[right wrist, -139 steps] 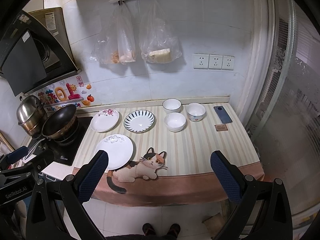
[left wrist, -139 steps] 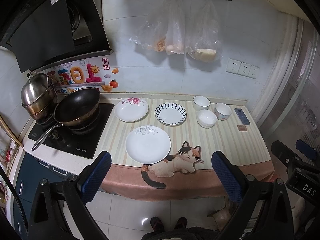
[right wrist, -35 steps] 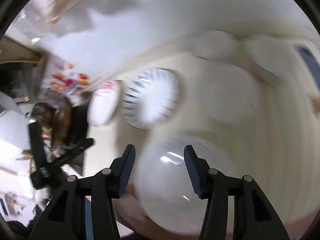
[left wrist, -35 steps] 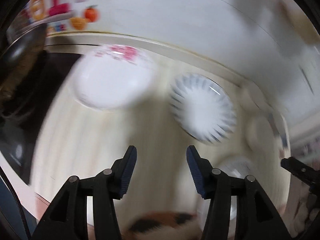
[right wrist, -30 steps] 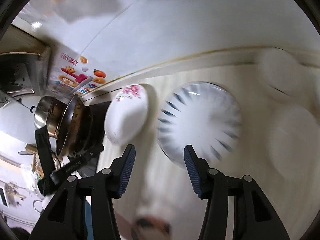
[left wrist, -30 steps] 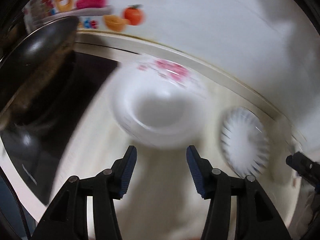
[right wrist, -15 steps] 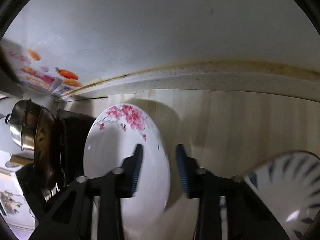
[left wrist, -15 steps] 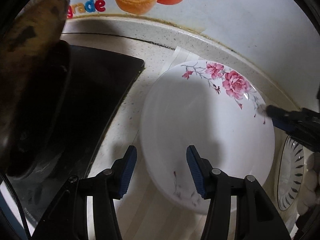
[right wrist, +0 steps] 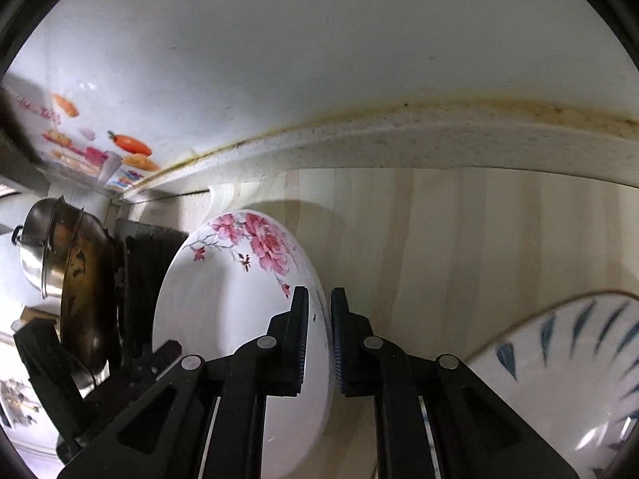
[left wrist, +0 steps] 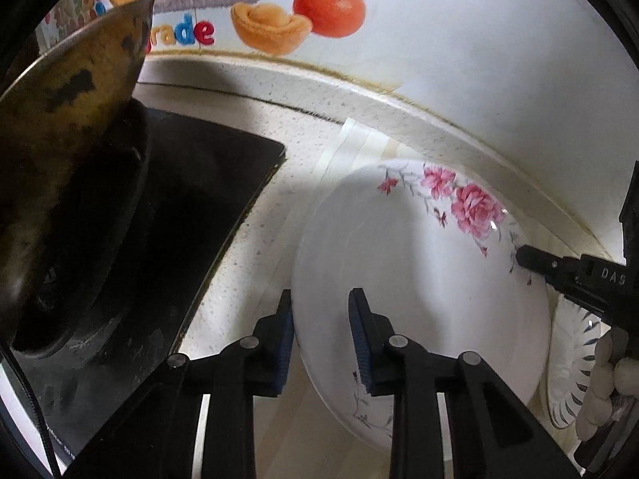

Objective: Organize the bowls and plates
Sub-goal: 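Lower the pink-flower plate onto the grey-flower plate with both grippers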

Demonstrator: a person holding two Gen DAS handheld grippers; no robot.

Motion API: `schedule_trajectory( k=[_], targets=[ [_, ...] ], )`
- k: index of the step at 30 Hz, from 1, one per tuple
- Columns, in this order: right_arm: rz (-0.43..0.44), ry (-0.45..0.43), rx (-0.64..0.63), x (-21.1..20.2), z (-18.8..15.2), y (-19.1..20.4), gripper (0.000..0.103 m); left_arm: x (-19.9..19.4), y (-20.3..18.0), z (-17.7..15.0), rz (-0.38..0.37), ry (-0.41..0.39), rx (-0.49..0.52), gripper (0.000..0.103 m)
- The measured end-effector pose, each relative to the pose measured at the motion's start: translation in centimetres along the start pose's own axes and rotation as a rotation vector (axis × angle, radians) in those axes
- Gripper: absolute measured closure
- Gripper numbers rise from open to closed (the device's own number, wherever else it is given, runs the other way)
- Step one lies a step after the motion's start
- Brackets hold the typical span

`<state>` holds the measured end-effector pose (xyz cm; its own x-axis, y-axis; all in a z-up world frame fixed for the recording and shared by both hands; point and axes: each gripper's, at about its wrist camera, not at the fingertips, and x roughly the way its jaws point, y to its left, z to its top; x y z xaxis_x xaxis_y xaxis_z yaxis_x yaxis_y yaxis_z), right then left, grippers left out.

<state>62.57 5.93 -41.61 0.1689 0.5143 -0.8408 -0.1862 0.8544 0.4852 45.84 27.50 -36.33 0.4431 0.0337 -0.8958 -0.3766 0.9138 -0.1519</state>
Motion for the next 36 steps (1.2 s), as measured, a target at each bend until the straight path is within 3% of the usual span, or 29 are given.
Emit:
schedule_trajectory(
  k=[12,23,28,36],
  targets=[
    [0.003,-0.078,-0.007,-10.4,-5.2,-2.3,0.09,-7.3,-5.6,-3.3,-0.08,-0.05,0.102,0.079],
    [-0.048,-0.15,0.081,-24.4,-16.4,-9.4,0.09,-13.8,-14.0,-11.3,-0.183,0.006,0.22,0.079],
    [-0.081,-0.155,0.126,-28.7,-22.2,-13.7,0.09,-14.8,-16.9,-15.1,-0.254,0.085,0.294,0.079],
    [-0.107,-0.136,0.211,-30.2,-29.6,-19.6,0.09,-12.8,-20.4,-20.6,-0.23,0.138,0.413,0.079]
  ],
)
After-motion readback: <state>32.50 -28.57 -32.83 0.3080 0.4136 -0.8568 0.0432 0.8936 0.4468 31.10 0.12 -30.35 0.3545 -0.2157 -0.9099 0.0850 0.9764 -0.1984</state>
